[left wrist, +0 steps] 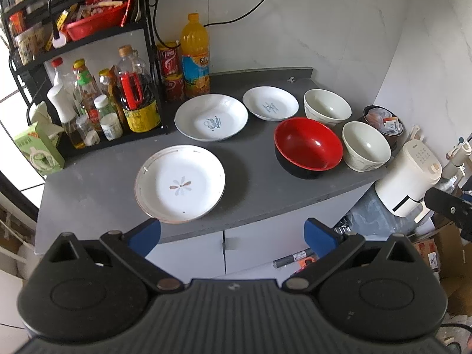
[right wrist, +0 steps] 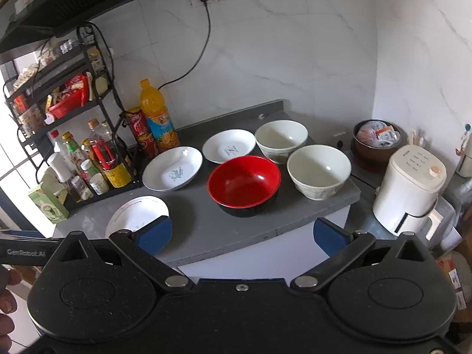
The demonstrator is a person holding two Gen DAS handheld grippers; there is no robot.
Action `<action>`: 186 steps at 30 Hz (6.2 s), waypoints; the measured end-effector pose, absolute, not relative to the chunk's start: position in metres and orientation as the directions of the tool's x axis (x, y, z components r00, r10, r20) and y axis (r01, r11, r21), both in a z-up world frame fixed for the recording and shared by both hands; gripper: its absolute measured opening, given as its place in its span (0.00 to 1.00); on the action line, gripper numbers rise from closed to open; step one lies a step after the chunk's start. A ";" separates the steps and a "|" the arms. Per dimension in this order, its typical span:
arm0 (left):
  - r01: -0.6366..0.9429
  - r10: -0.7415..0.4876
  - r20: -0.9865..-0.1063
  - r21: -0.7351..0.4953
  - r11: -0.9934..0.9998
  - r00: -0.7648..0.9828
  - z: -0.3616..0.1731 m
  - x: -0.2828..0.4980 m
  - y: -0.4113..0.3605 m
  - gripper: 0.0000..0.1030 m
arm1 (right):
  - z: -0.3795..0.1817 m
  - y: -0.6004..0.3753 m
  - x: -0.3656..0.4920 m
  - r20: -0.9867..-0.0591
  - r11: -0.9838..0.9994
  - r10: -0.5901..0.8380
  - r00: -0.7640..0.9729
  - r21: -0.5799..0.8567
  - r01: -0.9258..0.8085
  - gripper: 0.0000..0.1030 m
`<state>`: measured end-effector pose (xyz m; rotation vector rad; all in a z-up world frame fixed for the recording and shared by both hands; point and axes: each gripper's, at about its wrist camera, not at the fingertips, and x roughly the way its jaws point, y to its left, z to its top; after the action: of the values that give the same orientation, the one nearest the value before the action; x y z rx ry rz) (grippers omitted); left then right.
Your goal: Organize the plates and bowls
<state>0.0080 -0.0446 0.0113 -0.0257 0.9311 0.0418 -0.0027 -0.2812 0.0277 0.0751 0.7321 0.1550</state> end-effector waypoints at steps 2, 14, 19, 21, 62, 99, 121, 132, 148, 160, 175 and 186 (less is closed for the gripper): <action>-0.048 0.035 -0.801 0.008 0.999 0.597 0.013 0.010 -0.047 0.99 | 0.029 -0.281 0.001 -0.662 0.987 0.160 0.732 0.104 -0.122 1.00; -0.069 0.056 -0.801 0.018 0.997 0.596 0.012 0.049 -0.054 0.99 | 0.014 -0.297 0.037 -0.693 0.988 0.138 0.707 0.148 -0.048 1.00; -0.069 0.055 -0.813 0.019 0.997 0.580 -0.004 0.080 -0.057 0.99 | 0.002 -0.304 0.055 -0.700 0.986 0.125 0.703 0.165 -0.011 1.00; -0.060 0.050 -0.810 0.019 0.998 0.584 -0.008 0.091 -0.060 0.99 | -0.001 -0.307 0.064 -0.699 0.986 0.123 0.704 0.169 -0.004 1.00; 0.197 -0.101 -0.859 0.000 0.980 0.502 -0.090 0.298 -0.175 0.97 | -0.074 -0.375 0.178 -0.722 0.928 -0.069 0.688 0.206 0.310 0.85; 0.317 -0.063 -0.938 0.051 0.947 0.339 -0.189 0.391 -0.306 0.50 | -0.176 -0.462 0.260 -0.827 0.868 0.099 0.553 0.343 0.358 0.40; 0.336 -0.100 -0.961 -0.008 0.942 0.258 -0.207 0.402 -0.319 0.12 | -0.179 -0.462 0.268 -0.833 0.854 0.095 0.545 0.350 0.385 0.13; 0.315 -0.140 -0.935 -0.032 0.948 0.325 -0.167 0.392 -0.307 0.12 | -0.140 -0.456 0.267 -0.787 0.869 0.079 0.612 0.355 0.345 0.13; 0.249 -0.146 -0.905 -0.046 0.967 0.400 -0.123 0.375 -0.254 0.13 | -0.098 -0.417 0.265 -0.737 0.891 0.139 0.662 0.384 0.240 0.16; 0.182 -0.113 -0.909 -0.041 0.982 0.402 -0.120 0.360 -0.202 0.13 | -0.098 -0.368 0.261 -0.755 0.905 0.189 0.628 0.382 0.188 0.16; 0.139 -0.081 -0.937 -0.034 0.990 0.341 -0.152 0.338 -0.148 0.14 | -0.115 -0.318 0.248 -0.804 0.925 0.201 0.559 0.344 0.162 0.16; 0.118 -0.068 -0.951 -0.034 0.992 0.302 -0.174 0.329 -0.139 0.14 | -0.128 -0.307 0.249 -0.835 0.951 0.166 0.525 0.277 0.140 0.15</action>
<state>0.3290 -0.1393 -0.1739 0.0448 1.2581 -0.1234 0.2493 -0.3067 -0.1284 0.3292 1.0232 0.0161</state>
